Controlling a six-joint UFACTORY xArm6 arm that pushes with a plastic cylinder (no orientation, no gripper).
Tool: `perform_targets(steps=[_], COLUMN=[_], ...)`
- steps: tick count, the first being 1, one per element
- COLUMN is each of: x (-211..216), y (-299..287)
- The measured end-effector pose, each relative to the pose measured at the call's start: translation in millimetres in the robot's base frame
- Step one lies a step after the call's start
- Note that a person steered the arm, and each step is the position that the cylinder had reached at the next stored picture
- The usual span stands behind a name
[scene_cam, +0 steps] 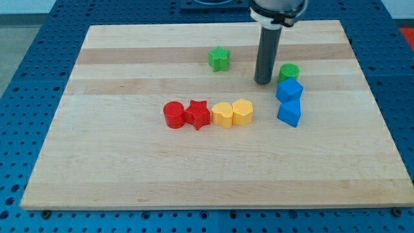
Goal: Push the triangle into the cube
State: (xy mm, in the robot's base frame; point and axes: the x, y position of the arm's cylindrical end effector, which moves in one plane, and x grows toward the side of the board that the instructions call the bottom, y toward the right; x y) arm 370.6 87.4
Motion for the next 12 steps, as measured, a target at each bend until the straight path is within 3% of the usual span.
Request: perform_targets(steps=[1, 3, 4, 6, 9, 12], x=[-21.4, -51.2, -32.7, 48.0, 140.1, 129.3], y=[-0.5, 76.5, 107.1, 115.1, 75.1, 68.8])
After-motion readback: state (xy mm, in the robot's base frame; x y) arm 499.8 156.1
